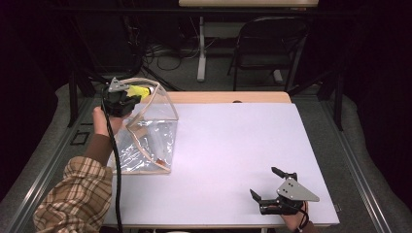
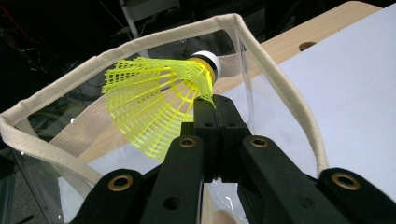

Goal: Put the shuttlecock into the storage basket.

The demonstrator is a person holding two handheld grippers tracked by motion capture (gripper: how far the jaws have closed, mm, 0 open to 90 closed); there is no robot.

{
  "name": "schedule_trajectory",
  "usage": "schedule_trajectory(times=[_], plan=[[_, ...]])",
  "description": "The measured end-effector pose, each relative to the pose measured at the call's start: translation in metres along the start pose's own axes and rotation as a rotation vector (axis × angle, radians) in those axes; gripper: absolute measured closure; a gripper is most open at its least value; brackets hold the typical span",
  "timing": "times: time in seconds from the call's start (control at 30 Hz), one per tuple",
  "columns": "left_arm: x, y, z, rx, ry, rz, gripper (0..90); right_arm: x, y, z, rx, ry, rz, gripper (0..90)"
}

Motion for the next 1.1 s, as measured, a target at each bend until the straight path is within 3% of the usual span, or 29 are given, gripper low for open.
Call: schedule_trajectory(times=[1.1], plan=[[-0.008, -0.02, 0.002, -0.053, 0.008, -0.078, 88.8, -0.001, -0.001, 0.0, 0.001, -0.001, -0.007, 0.3]])
Point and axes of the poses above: each handheld gripper's, and its own axes: y roughly backward along the jaws, x roughly out of its top, z roughly to its right, the point moved 10 cm from there along -y, roughly forward along the jaws, and after that the axes turned 11 degrees about -z, right-handed, at the moved point
